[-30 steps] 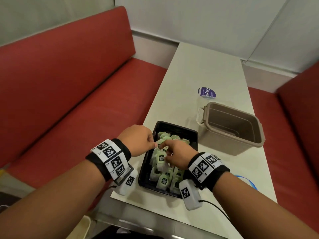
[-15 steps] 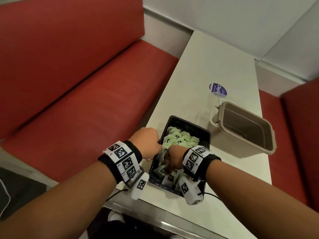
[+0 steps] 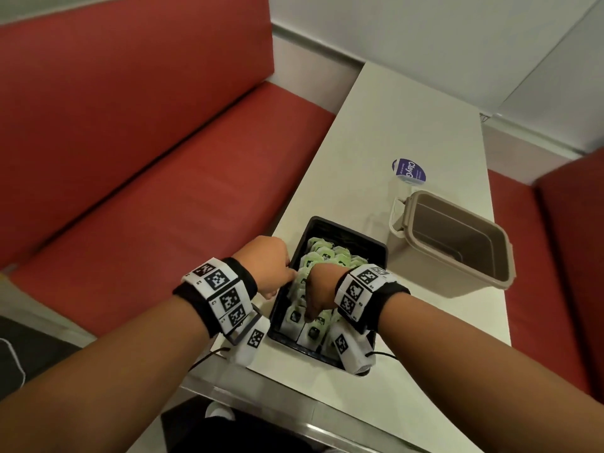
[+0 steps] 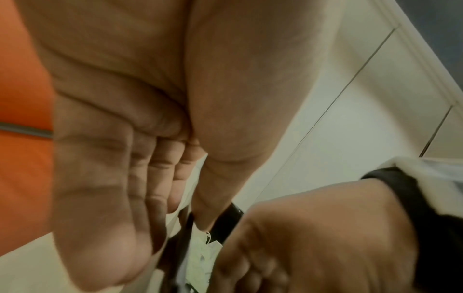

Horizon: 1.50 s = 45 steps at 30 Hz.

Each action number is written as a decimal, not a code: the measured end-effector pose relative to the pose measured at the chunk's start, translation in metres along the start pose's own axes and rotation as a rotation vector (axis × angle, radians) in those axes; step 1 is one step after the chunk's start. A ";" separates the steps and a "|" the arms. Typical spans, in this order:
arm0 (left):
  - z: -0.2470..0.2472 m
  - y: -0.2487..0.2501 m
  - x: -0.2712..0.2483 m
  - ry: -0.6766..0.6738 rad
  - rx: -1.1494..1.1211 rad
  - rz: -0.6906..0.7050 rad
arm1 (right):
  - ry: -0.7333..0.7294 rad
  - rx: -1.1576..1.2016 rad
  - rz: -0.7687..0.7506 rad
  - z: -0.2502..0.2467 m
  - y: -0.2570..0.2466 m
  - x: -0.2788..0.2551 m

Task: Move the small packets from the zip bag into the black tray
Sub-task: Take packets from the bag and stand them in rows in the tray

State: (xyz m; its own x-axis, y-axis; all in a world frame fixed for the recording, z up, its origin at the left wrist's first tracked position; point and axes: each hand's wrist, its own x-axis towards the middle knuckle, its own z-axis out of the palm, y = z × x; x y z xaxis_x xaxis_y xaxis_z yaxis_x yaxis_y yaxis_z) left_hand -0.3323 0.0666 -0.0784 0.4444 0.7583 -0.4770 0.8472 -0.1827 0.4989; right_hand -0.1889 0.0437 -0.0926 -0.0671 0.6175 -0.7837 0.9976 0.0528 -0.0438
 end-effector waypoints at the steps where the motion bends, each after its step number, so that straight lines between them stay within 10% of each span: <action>1: -0.003 0.003 -0.003 0.015 0.050 -0.003 | 0.075 0.021 -0.004 -0.002 0.008 -0.010; 5: -0.014 0.025 -0.014 0.152 0.320 0.012 | 0.401 0.364 -0.061 -0.003 0.057 -0.062; 10: 0.002 0.107 -0.034 0.270 0.133 0.184 | 0.614 0.657 -0.007 0.038 0.146 -0.119; 17: 0.123 0.210 -0.010 0.106 0.122 0.334 | 0.537 0.628 0.174 0.133 0.231 -0.135; 24: 0.221 0.228 0.041 0.031 0.253 0.037 | 0.437 0.549 0.179 0.196 0.247 -0.099; 34: 0.250 0.213 0.054 0.095 -0.394 0.019 | 0.496 0.560 0.051 0.218 0.267 -0.086; 45: 0.244 0.217 0.048 0.287 -0.036 0.049 | 0.654 0.725 -0.056 0.213 0.289 -0.105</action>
State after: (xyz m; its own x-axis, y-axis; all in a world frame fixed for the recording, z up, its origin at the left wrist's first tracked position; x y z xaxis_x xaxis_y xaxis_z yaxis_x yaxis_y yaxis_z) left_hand -0.0561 -0.0889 -0.1695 0.3797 0.8960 -0.2301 0.8135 -0.2049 0.5443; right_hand 0.1094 -0.1734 -0.1547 0.1088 0.9537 -0.2803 0.7452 -0.2649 -0.6119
